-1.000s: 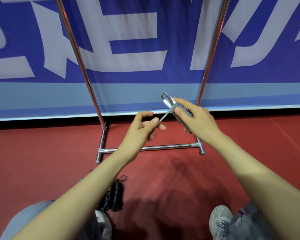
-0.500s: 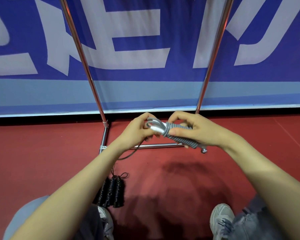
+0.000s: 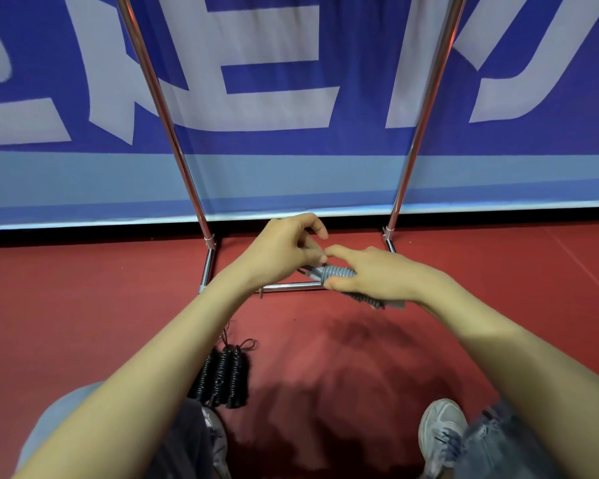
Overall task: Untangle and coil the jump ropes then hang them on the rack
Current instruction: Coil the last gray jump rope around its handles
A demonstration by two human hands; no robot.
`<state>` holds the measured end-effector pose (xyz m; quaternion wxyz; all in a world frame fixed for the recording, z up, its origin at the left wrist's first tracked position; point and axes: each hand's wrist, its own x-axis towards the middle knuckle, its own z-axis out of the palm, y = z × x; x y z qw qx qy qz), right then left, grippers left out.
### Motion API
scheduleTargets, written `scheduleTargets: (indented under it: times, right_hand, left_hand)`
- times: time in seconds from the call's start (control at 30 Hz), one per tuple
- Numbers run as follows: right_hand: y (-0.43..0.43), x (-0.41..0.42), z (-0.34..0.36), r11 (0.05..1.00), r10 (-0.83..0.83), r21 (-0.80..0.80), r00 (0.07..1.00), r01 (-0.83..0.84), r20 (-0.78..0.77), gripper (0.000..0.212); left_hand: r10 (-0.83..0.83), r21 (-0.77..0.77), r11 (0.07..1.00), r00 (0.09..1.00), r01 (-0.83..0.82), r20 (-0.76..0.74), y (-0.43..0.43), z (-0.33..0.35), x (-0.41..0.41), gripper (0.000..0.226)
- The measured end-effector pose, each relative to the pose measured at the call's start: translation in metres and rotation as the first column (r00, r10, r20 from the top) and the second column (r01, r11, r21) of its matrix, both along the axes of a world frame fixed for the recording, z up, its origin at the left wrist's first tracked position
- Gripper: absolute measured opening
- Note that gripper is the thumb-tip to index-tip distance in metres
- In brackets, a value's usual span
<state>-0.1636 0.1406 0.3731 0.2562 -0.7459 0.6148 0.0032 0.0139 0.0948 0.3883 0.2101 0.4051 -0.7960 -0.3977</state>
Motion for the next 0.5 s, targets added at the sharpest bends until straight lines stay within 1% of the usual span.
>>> scheduleTargets:
  times: [0.03, 0.07, 0.1, 0.17, 0.23, 0.3, 0.37, 0.43, 0.5]
  right_hand:
    - [-0.001, -0.001, -0.002, 1.0, -0.007, -0.02, 1.0, 0.007, -0.025, 0.049]
    - [-0.002, -0.002, -0.004, 0.999, -0.028, -0.027, 1.0, 0.028, -0.002, 0.051]
    - [-0.004, -0.006, -0.006, 0.997, -0.061, -0.031, 0.996, 0.064, 0.066, 0.055]
    - [-0.009, -0.013, -0.008, 0.983, -0.145, -0.078, 0.964, 0.166, 0.223, 0.059]
    - [-0.013, -0.019, -0.005, 0.956, -0.185, -0.164, 0.932, 0.244, 0.312, 0.056]
    - [-0.015, -0.02, -0.003, 0.919, -0.196, -0.252, 0.906, 0.303, 0.375, 0.045]
    - [-0.014, -0.019, 0.0, 0.879, -0.235, -0.296, 0.88, 0.374, 0.414, 0.033]
    - [-0.013, -0.019, 0.002, 0.854, -0.266, -0.323, 0.876, 0.407, 0.402, 0.027]
    - [-0.013, -0.019, 0.003, 0.844, -0.288, -0.323, 0.869, 0.429, 0.401, 0.026]
  left_hand:
    - [-0.01, -0.019, 1.0, 1.0, 0.01, 0.011, 0.002, 0.0, -0.001, 0.024]
    - [-0.011, -0.064, 0.998, 0.999, 0.013, 0.03, 0.005, -0.001, -0.002, 0.023]
    - [0.002, -0.117, 0.993, 1.0, 0.002, 0.03, 0.008, -0.003, -0.003, 0.022]
    - [0.061, -0.188, 0.98, 0.997, -0.071, -0.055, 0.013, -0.009, -0.008, 0.02]
    - [0.125, -0.213, 0.964, 0.98, -0.156, -0.151, 0.017, -0.013, -0.012, 0.022]
    - [0.154, -0.175, 0.962, 0.949, -0.207, -0.277, 0.018, -0.012, -0.015, 0.026]
    - [0.162, -0.099, 0.97, 0.895, -0.222, -0.415, 0.02, -0.009, -0.016, 0.034]
    - [0.198, -0.059, 0.964, 0.852, -0.258, -0.485, 0.02, -0.009, -0.018, 0.038]
    - [0.28, 0.039, 0.951, 0.798, -0.308, -0.534, 0.02, -0.013, -0.02, 0.039]
